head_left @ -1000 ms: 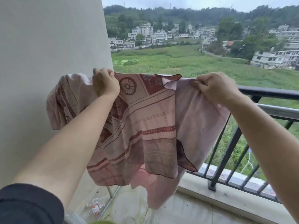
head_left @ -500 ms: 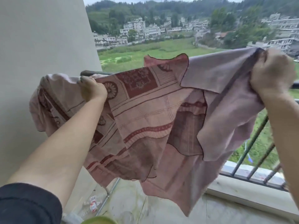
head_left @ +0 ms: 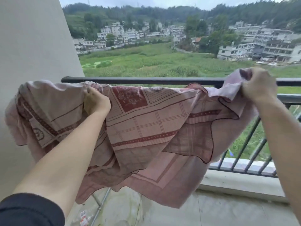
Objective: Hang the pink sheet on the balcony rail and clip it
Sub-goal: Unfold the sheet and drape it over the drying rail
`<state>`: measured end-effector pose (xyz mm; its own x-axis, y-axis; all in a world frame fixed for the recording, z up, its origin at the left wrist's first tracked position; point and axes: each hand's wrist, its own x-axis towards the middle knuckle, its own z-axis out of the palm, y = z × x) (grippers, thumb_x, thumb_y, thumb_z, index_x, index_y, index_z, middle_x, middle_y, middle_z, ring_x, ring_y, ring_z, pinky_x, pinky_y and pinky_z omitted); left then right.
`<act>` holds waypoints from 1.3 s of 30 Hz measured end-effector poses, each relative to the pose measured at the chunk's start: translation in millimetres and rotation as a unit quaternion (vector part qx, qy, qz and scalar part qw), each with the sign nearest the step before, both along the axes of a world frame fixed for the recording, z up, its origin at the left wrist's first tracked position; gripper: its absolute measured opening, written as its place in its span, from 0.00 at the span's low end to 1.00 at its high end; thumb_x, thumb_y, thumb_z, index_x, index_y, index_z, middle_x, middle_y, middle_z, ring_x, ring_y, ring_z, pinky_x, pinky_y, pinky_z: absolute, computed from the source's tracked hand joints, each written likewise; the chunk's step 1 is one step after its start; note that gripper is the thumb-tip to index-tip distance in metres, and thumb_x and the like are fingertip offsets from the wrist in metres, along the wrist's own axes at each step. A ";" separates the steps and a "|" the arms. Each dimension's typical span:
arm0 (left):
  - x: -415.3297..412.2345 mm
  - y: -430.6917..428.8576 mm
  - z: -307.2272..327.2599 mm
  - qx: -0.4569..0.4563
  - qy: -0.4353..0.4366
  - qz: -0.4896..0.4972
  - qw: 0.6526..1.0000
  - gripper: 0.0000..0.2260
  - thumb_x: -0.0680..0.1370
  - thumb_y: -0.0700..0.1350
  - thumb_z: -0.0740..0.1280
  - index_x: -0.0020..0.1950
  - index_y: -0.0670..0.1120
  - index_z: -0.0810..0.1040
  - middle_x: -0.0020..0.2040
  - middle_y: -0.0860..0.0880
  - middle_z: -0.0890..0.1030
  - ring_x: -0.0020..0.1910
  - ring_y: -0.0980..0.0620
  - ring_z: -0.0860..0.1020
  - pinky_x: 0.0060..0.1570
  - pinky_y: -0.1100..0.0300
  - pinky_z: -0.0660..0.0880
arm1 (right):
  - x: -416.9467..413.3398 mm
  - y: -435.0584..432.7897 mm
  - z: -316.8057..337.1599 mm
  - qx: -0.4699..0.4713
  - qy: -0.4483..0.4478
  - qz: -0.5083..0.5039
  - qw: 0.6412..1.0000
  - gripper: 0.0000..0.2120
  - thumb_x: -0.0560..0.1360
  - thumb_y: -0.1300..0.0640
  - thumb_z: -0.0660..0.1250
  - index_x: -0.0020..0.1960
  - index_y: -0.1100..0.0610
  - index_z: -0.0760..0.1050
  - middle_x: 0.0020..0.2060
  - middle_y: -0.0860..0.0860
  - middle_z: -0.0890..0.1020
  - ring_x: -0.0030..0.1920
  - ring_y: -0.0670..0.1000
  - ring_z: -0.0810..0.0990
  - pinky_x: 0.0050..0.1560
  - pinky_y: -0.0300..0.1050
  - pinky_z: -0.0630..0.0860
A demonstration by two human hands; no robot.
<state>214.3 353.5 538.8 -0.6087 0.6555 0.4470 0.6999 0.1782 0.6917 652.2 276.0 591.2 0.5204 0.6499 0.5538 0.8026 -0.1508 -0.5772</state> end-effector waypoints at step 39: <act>147.3 -61.4 36.9 0.131 -0.112 -0.153 0.973 0.13 0.83 0.43 0.52 0.63 0.40 0.70 0.60 0.38 0.78 0.58 0.38 0.76 0.49 0.51 0.67 | 51.5 -75.9 33.2 0.111 0.607 0.203 0.760 0.25 0.85 0.52 0.44 0.57 0.60 0.78 0.50 0.57 0.84 0.49 0.55 0.84 0.59 0.53 0.79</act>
